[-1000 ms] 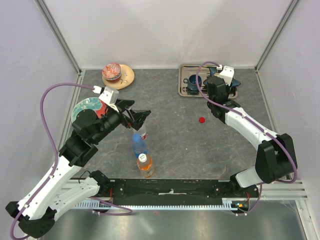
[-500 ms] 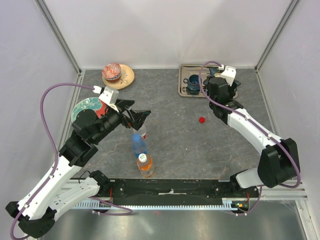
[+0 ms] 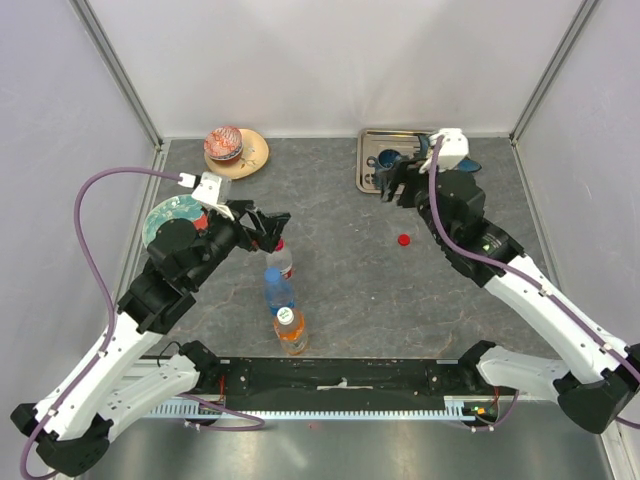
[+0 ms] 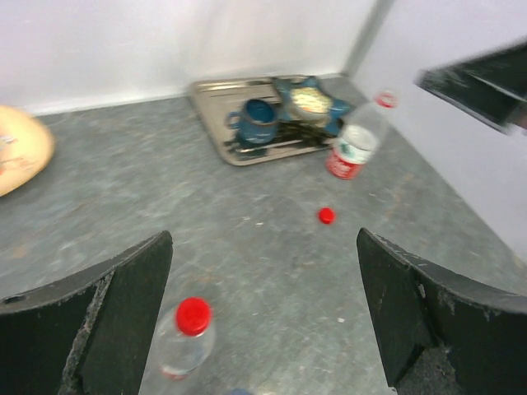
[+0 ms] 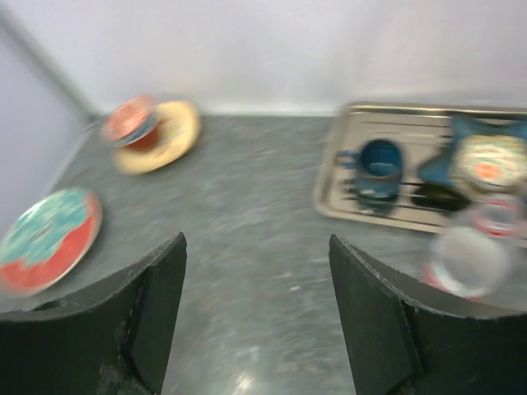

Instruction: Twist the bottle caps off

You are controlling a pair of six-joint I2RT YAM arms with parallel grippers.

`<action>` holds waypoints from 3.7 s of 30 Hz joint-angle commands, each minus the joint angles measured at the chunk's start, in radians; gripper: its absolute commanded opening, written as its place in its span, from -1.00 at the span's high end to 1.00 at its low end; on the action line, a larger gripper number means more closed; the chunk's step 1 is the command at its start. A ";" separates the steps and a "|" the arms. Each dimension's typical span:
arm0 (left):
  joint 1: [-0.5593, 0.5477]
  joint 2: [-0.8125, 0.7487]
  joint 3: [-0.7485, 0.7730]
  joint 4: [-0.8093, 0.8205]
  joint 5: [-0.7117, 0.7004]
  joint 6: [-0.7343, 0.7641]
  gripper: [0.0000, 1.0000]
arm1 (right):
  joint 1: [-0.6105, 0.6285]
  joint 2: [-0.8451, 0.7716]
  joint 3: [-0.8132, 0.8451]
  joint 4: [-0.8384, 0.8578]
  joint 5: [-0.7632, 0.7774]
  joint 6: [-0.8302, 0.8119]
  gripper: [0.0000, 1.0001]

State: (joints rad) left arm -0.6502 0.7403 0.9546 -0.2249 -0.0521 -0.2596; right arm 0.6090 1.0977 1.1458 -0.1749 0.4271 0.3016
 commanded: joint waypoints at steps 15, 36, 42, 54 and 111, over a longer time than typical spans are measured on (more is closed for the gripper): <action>0.003 -0.167 0.010 -0.237 -0.529 0.005 -0.99 | 0.298 0.319 0.081 0.147 -0.313 0.097 -0.65; 0.003 -0.139 -0.025 -0.223 -0.473 0.008 -0.98 | 0.367 0.591 0.230 0.178 -0.455 0.107 -0.65; 0.003 -0.147 -0.039 -0.223 -0.468 0.005 -0.98 | 0.380 0.639 0.253 0.135 -0.432 0.106 -0.64; 0.003 -0.154 -0.050 -0.235 -0.473 0.000 -0.98 | 0.387 0.692 0.268 0.095 -0.344 0.122 -0.58; 0.293 0.544 0.319 0.490 1.190 -0.448 -0.99 | -0.003 0.136 0.351 -0.164 -0.856 0.211 1.00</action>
State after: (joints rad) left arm -0.3492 1.3163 1.2766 0.1394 0.9356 -0.6434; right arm 0.6132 1.3018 1.4887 -0.4187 -0.2890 0.4709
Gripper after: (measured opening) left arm 0.994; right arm 0.429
